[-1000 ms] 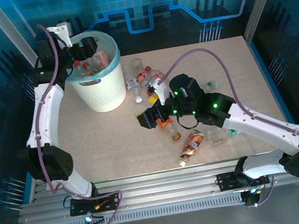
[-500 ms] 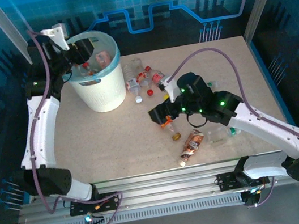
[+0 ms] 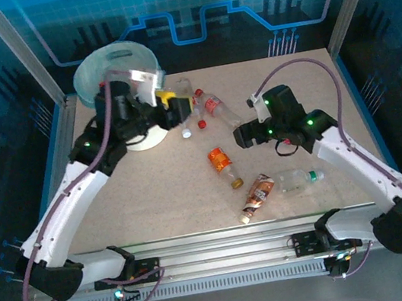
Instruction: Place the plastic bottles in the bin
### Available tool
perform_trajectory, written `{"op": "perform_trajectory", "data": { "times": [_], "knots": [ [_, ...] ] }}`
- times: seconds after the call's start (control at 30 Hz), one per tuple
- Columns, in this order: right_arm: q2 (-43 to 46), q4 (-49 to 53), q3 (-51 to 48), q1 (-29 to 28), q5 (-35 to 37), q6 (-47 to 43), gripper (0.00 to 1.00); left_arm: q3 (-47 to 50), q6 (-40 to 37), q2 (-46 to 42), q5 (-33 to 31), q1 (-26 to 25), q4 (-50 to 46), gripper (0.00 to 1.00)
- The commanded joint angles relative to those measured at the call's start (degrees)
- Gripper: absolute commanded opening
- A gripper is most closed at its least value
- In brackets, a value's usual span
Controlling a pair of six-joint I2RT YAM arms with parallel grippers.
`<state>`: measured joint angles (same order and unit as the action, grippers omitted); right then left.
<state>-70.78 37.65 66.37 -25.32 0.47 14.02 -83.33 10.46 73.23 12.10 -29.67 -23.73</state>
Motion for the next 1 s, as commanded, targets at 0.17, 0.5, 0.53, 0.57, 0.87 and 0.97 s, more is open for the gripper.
{"op": "perform_trajectory", "data": {
  "times": [0.17,0.5,0.53,0.57,0.87,0.97],
  "knots": [
    [-18.23,1.03,12.05,1.55,0.74,-4.52,0.95,8.13,2.5,2.22,-3.29,-9.99,0.01,0.68],
    [-43.57,3.82,31.51,2.91,6.85,-11.08,0.95,16.66,12.02,1.0,-9.17,-11.29,3.68,0.73],
    [-45.64,4.12,33.29,2.99,7.49,-11.97,0.96,17.23,12.59,0.78,-10.15,-11.34,3.51,0.73],
    [-47.55,4.51,34.74,3.06,7.93,-12.67,0.96,17.57,13.02,0.62,-10.92,-11.28,3.27,0.73],
    [-62.18,10.27,49.19,4.14,5.5,-16.64,0.95,20.21,13.65,-2.84,-14.53,-11.23,2.2,0.75],
    [-64.67,11.46,50.86,4.18,4.27,-17.38,0.91,20.57,13.46,-3.75,-15.36,-11.28,1.78,0.75]
  ]
}}
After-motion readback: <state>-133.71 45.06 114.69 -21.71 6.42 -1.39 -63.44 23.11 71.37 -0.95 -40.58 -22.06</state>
